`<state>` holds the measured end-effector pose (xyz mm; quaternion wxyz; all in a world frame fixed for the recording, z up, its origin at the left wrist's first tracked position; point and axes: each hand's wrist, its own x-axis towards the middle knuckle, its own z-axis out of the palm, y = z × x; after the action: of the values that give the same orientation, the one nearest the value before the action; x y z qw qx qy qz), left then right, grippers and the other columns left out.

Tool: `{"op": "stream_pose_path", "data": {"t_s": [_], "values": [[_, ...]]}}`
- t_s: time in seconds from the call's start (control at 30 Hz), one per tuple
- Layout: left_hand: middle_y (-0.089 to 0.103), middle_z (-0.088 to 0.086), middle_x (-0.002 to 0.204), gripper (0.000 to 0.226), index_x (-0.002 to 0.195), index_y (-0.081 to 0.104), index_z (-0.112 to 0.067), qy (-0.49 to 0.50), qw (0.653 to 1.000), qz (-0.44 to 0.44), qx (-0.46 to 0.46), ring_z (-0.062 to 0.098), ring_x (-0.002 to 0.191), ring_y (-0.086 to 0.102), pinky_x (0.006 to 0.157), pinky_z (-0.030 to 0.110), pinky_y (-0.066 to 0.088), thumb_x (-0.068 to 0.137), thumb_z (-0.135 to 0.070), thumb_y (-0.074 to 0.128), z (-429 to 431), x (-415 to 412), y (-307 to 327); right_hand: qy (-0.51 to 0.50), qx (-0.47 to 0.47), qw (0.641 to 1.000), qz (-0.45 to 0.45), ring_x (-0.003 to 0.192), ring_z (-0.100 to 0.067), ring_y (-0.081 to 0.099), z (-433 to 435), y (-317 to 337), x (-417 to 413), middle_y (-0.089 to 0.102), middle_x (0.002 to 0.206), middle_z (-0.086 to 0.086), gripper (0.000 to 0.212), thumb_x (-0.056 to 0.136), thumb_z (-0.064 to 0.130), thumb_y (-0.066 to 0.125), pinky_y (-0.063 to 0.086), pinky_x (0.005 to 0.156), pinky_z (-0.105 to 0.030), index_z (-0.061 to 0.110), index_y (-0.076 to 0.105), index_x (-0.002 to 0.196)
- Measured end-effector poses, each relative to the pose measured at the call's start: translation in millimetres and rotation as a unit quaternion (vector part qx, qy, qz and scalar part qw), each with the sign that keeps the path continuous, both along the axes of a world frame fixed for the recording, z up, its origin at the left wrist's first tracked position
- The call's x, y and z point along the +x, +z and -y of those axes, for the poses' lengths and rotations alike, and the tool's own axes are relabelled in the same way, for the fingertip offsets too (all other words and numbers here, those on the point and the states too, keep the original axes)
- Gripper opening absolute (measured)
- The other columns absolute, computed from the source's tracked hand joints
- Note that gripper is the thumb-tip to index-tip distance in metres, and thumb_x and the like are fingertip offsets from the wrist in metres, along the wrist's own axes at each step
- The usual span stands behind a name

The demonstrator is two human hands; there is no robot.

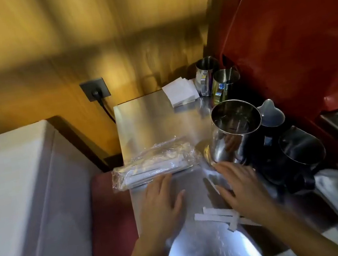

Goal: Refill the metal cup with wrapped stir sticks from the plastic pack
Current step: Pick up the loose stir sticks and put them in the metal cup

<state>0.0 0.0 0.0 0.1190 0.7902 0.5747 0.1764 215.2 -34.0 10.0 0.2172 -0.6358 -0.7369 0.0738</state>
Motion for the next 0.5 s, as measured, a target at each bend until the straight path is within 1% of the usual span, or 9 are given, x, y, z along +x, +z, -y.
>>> {"op": "stream_pose_path", "data": {"t_s": [0.07,0.1,0.17,0.23,0.27,0.33,0.37,0.43,0.5], "values": [[0.053,0.009,0.133,0.051,0.13,0.049,-0.013,-0.011,1.0,0.006,-0.024,0.027,0.121,0.048,0.102,0.04,0.039,0.086,-0.039,0.056,1,1,-9,-0.008,0.024,0.999,0.027,0.099,-0.027,0.064,0,-6,3,0.067,0.111,-0.008,0.035,0.077,0.015,0.059,0.041,0.085,-0.034,0.011,0.061,0.111],[0.051,0.01,0.135,0.052,0.131,0.048,-0.013,-0.015,0.999,0.004,-0.034,0.029,0.123,0.046,0.103,0.041,0.038,0.086,-0.039,0.055,3,1,-15,-0.013,0.026,0.999,0.041,0.096,-0.027,0.065,2,-11,5,0.068,0.107,-0.008,0.033,0.074,0.01,0.059,0.04,0.082,-0.035,0.011,0.062,0.107],[0.048,0.015,0.139,0.053,0.132,0.047,-0.01,-0.017,0.998,-0.011,-0.055,0.033,0.129,0.042,0.107,0.047,0.035,0.087,-0.037,0.056,6,2,-24,-0.025,-0.004,0.999,0.047,0.088,-0.03,0.066,4,-16,12,0.069,0.097,-0.009,0.033,0.064,0.0,0.059,0.042,0.076,-0.039,0.011,0.065,0.094],[0.047,0.017,0.14,0.052,0.131,0.049,-0.009,-0.024,0.999,-0.025,-0.037,0.033,0.131,0.041,0.109,0.05,0.031,0.087,-0.036,0.054,9,2,-32,-0.028,0.0,0.998,0.058,0.08,-0.031,0.068,9,-18,18,0.07,0.087,-0.008,0.028,0.056,0.003,0.054,0.047,0.071,-0.037,0.011,0.066,0.081],[0.047,0.017,0.14,0.051,0.13,0.05,-0.009,-0.026,0.999,-0.03,-0.026,0.033,0.131,0.042,0.11,0.05,0.028,0.087,-0.038,0.051,9,1,-34,-0.024,-0.002,0.998,0.066,0.076,-0.029,0.069,11,-17,21,0.07,0.084,-0.008,0.027,0.056,0.009,0.051,0.043,0.073,-0.032,0.011,0.067,0.078],[0.047,0.017,0.14,0.053,0.13,0.05,-0.01,-0.029,0.999,-0.031,-0.022,0.032,0.131,0.042,0.11,0.05,0.026,0.089,-0.043,0.042,10,1,-36,-0.014,-0.019,0.997,0.074,0.077,-0.027,0.069,15,-20,28,0.071,0.084,-0.007,0.034,0.055,0.021,0.046,0.032,0.072,-0.028,0.01,0.068,0.078],[0.047,0.016,0.141,0.055,0.131,0.05,-0.01,-0.032,0.999,-0.032,-0.02,0.031,0.131,0.042,0.11,0.05,0.025,0.089,-0.044,0.038,9,1,-36,-0.016,-0.039,0.997,0.065,0.08,-0.029,0.068,16,-21,31,0.071,0.087,-0.008,0.036,0.055,0.022,0.047,0.029,0.072,-0.028,0.01,0.069,0.08],[0.046,0.015,0.141,0.057,0.131,0.05,-0.011,-0.033,0.999,-0.035,-0.017,0.03,0.132,0.041,0.111,0.049,0.023,0.09,-0.046,0.034,10,1,-36,-0.02,-0.05,0.996,0.07,0.081,-0.029,0.067,19,-23,34,0.071,0.09,-0.006,0.033,0.055,0.016,0.049,0.032,0.074,-0.029,0.012,0.069,0.082],[0.047,0.015,0.141,0.056,0.131,0.05,-0.011,-0.035,0.998,-0.043,-0.013,0.03,0.132,0.041,0.111,0.048,0.022,0.09,-0.046,0.034,11,0,-37,-0.004,-0.027,0.994,0.11,0.079,-0.024,0.068,20,-26,37,0.071,0.087,-0.001,0.032,0.052,0.012,0.056,0.037,0.075,-0.031,0.017,0.069,0.08]]}}
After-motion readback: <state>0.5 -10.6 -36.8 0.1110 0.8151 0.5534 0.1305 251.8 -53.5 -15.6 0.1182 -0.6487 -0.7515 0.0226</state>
